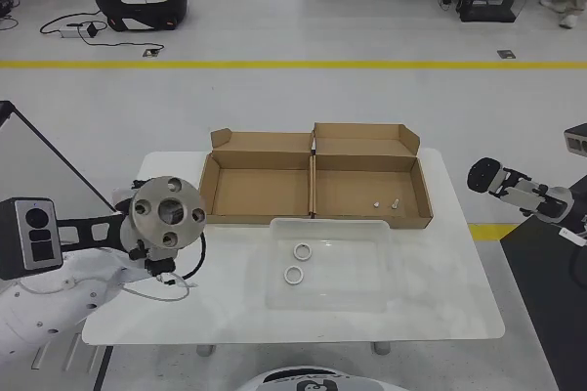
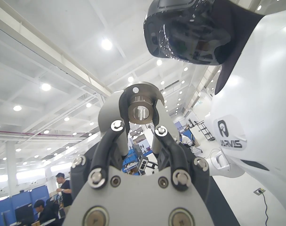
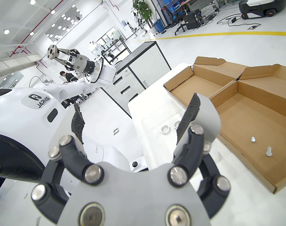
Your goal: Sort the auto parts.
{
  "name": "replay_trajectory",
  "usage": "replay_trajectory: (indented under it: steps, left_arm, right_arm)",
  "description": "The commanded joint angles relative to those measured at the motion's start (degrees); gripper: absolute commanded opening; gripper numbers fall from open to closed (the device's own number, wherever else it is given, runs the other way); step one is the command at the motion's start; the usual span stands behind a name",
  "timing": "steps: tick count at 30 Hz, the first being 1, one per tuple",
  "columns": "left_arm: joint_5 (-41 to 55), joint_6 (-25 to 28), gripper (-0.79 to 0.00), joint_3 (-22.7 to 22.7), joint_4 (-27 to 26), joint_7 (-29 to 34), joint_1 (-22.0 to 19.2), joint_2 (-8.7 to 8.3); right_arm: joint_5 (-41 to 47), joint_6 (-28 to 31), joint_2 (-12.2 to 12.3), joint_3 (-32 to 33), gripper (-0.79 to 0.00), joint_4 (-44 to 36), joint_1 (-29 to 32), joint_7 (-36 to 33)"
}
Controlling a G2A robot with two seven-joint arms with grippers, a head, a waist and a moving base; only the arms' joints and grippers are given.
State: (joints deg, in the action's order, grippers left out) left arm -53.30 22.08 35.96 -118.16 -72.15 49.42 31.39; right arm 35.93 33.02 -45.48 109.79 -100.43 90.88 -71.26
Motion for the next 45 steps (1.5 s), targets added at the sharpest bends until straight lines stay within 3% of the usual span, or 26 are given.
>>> replay_trajectory:
  steps: [1,12,24,33,41,45]
  left_arm:
    - [0.43,0.8,-0.785,0.11,0.93,3.91,-0.92,0.86]
    - [-3.43,8.42,-0.785,-1.95,8.46,19.48,-5.98,6.27]
    - [-6.08,18.96,-0.785,-5.61,24.31,34.36,-19.16,14.6]
    - [-5.4,20.99,-0.785,-8.25,34.43,45.99,-24.5,19.9]
    - [-6.34,21.12,-0.785,-9.4,38.96,51.52,-25.54,23.16]
    - [-6.34,21.12,-0.785,-9.4,38.96,51.52,-25.54,23.16]
  right_arm:
    - [0.0,0.0,0.0,0.0,0.0,0.0,0.0,0.0]
    - [0.0,0.0,0.0,0.0,0.0,0.0,0.0,0.0]
    - [0.0,0.0,0.0,0.0,0.0,0.0,0.0,0.0]
    - [0.0,0.0,0.0,0.0,0.0,0.0,0.0,0.0]
    - [0.0,0.0,0.0,0.0,0.0,0.0,0.0,0.0]
    - [0.0,0.0,0.0,0.0,0.0,0.0,0.0,0.0]
